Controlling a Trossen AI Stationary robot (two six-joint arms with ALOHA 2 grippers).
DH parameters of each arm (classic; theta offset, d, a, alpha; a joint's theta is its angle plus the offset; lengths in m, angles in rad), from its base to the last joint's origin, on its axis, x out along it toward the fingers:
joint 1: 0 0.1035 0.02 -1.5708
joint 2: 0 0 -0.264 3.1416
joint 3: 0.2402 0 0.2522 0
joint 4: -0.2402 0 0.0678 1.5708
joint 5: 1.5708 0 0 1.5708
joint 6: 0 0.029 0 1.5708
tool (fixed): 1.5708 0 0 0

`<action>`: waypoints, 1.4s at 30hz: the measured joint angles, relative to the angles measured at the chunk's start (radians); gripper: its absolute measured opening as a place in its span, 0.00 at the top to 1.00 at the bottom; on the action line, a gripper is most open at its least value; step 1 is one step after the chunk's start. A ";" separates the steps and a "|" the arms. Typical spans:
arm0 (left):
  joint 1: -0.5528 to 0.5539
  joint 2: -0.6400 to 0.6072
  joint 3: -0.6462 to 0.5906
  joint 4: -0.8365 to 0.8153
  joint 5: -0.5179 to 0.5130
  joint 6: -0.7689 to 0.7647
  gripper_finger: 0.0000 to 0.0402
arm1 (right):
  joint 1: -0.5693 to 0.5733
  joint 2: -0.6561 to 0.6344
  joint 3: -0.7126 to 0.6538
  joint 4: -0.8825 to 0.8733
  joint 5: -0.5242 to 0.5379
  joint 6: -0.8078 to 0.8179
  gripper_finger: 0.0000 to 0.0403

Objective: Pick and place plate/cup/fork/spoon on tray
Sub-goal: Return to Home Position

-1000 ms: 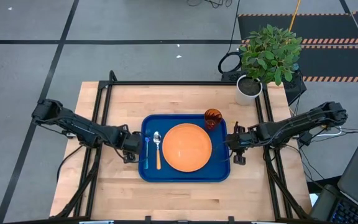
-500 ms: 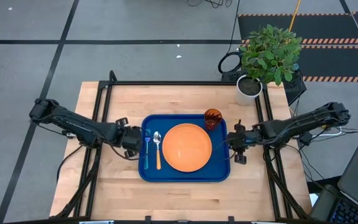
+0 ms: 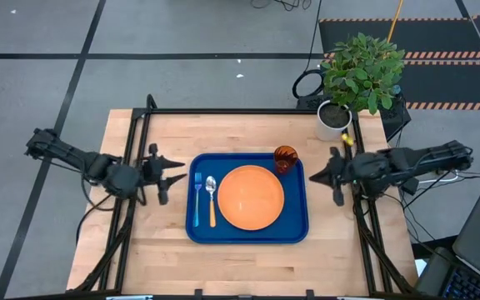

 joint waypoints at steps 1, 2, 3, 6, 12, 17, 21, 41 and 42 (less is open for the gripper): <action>-0.010 -0.039 -0.038 0.078 0.017 0.041 0.60 | 0.000 -0.028 -0.007 0.002 0.012 0.000 1.00; -0.017 -0.077 -0.080 0.143 0.035 0.077 0.60 | 0.000 -0.054 -0.014 0.005 0.024 0.001 1.00; -0.022 -0.110 -0.121 0.200 0.052 0.106 0.60 | 0.000 -0.078 -0.022 0.012 0.027 0.006 1.00; -0.027 -0.193 -0.247 0.341 0.064 0.133 0.60 | 0.000 -0.136 -0.047 0.012 0.037 0.025 1.00; -0.026 -0.317 -0.406 0.483 0.065 0.127 0.60 | 0.000 -0.204 -0.097 0.012 0.065 0.051 1.00; -0.026 -0.421 -0.422 0.492 0.065 0.130 0.60 | 0.000 -0.220 -0.123 0.014 0.073 0.048 1.00; -0.026 -0.534 -0.422 0.447 0.064 0.140 0.60 | 0.000 -0.234 -0.135 0.014 0.073 0.031 1.00; -0.023 -0.701 -0.539 0.356 0.090 0.114 0.60 | 0.000 -0.504 -0.431 0.379 0.016 -0.151 1.00; -0.023 -0.701 -0.546 0.377 0.113 0.123 0.60 | 0.001 -0.519 -0.450 0.401 0.015 -0.158 1.00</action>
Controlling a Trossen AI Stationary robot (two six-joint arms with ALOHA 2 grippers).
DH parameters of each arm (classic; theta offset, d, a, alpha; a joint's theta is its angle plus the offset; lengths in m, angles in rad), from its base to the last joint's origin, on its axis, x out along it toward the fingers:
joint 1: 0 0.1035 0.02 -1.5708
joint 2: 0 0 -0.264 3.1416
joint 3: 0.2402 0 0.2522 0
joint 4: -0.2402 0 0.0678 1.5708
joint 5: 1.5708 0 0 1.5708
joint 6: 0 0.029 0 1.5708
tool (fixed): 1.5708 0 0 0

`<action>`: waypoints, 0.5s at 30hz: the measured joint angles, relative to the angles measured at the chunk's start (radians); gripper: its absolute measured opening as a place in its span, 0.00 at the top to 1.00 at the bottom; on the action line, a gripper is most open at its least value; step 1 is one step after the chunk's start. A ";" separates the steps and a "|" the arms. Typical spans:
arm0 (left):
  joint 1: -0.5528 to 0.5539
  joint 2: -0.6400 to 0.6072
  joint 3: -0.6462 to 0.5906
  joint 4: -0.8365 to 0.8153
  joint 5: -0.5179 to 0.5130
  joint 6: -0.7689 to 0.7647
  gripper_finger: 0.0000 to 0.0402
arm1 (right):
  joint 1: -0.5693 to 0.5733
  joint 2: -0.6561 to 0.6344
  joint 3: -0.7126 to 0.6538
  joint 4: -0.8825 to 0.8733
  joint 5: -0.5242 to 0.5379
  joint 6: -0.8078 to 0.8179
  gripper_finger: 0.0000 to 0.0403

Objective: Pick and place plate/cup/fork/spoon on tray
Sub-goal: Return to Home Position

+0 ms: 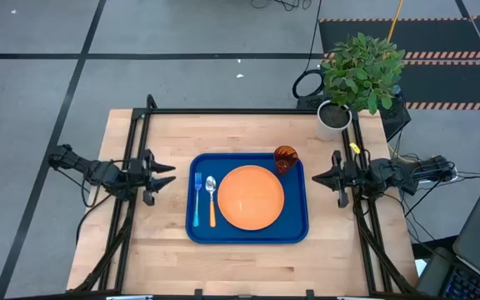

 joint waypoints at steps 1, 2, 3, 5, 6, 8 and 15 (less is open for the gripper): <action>0.002 0.000 -0.006 0.013 0.020 0.009 0.60 | 0.000 -0.015 -0.019 0.019 0.000 -0.009 1.00; 0.006 0.000 -0.015 0.018 0.040 0.014 0.61 | 0.000 -0.029 -0.036 0.033 -0.001 -0.020 1.00; 0.014 0.000 -0.023 0.019 0.062 0.014 0.62 | 0.000 -0.042 -0.050 0.042 -0.001 -0.028 1.00; 0.036 0.000 -0.033 0.026 0.101 0.011 0.66 | 0.000 -0.056 -0.073 0.058 -0.001 -0.035 1.00; 0.049 0.000 -0.040 0.030 0.123 0.006 0.68 | 0.000 -0.055 -0.078 0.061 -0.001 -0.036 1.00; 0.079 0.000 -0.054 0.022 0.165 -0.006 0.74 | 0.000 -0.050 -0.090 0.060 -0.004 -0.035 1.00; 0.190 0.000 -0.061 0.012 0.295 -0.022 0.96 | 0.000 -0.050 -0.099 0.055 -0.033 -0.028 1.00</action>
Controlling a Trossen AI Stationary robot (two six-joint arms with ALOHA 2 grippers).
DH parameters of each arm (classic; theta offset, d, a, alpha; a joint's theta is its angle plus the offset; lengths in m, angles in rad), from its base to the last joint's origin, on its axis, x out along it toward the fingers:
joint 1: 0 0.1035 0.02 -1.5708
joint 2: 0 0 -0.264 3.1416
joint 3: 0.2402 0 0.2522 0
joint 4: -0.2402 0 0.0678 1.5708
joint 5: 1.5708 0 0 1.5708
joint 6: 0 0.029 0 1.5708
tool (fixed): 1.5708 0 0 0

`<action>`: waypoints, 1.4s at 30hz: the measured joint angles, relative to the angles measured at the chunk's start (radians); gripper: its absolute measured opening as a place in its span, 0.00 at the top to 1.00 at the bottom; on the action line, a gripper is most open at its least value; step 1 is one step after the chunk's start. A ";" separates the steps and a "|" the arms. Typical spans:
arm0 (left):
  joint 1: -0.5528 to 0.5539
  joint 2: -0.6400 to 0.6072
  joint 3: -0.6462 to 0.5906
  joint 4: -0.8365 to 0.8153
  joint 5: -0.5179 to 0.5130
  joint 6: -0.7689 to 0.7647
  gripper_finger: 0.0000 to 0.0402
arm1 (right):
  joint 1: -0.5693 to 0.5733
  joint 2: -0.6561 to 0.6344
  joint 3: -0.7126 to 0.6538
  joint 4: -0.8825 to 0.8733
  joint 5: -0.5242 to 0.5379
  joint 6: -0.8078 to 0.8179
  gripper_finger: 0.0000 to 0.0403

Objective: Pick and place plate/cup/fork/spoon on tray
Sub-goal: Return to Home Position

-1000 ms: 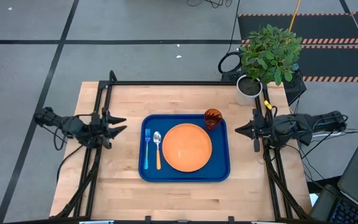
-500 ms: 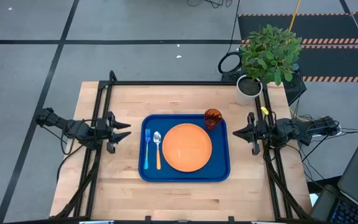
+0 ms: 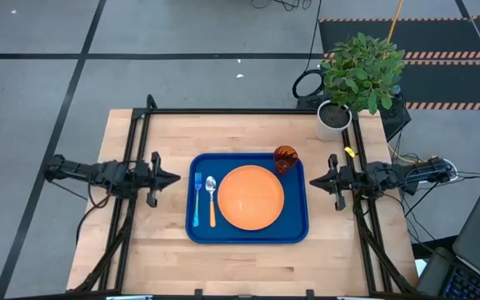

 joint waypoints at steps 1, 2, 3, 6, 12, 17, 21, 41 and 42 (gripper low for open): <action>0.015 0.000 0.000 -0.001 0.017 -0.001 0.98 | 0.000 0.000 0.000 -0.006 -0.005 0.000 1.00; 0.030 0.000 0.000 -0.005 0.034 -0.001 0.99 | -0.001 0.000 0.000 -0.014 -0.010 -0.004 1.00; 0.045 0.000 0.000 -0.010 0.052 -0.003 0.98 | 0.000 0.000 0.000 -0.023 -0.011 -0.010 1.00; 0.084 0.000 0.001 -0.019 0.106 -0.012 0.98 | 0.000 0.000 0.000 -0.046 -0.010 -0.014 1.00; 0.130 0.000 0.001 -0.020 0.113 0.017 0.99 | 0.000 0.000 0.000 -0.032 -0.011 -0.015 1.00; 0.138 0.000 0.001 -0.018 0.112 0.036 0.95 | 0.000 0.000 0.000 -0.032 -0.015 -0.014 1.00; 0.137 0.000 0.001 -0.017 0.112 0.028 0.91 | 0.000 0.000 0.000 -0.032 -0.015 0.006 1.00; 0.137 0.000 0.001 -0.015 0.110 0.025 0.90 | 0.000 0.000 0.000 -0.032 -0.015 0.010 1.00; 0.137 0.000 0.001 -0.015 0.110 0.025 0.90 | 0.000 0.000 0.000 -0.032 -0.015 0.010 1.00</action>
